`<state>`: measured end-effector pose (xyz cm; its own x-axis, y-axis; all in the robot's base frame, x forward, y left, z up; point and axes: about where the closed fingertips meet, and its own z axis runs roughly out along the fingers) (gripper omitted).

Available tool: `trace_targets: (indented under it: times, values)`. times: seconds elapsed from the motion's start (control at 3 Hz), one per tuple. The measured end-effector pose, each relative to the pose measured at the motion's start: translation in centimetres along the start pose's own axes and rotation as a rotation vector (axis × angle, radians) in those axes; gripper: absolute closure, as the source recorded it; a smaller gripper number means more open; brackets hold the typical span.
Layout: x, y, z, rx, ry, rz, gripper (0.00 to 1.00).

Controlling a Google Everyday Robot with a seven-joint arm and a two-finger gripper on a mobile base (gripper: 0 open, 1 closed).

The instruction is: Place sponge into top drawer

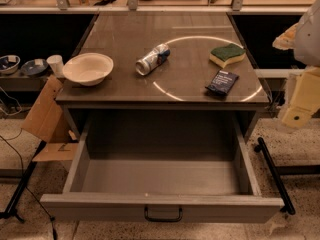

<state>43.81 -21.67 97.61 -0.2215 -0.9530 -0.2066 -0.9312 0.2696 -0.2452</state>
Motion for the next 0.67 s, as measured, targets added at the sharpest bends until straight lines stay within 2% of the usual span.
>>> trace_targets:
  times: [0.33, 0.67]
  values:
    - [0.0, 0.0, 0.0, 0.0, 0.0, 0.0, 0.0]
    - [-1.6, -1.6, -0.2, 0.022, -0.053, 0.03, 0.0]
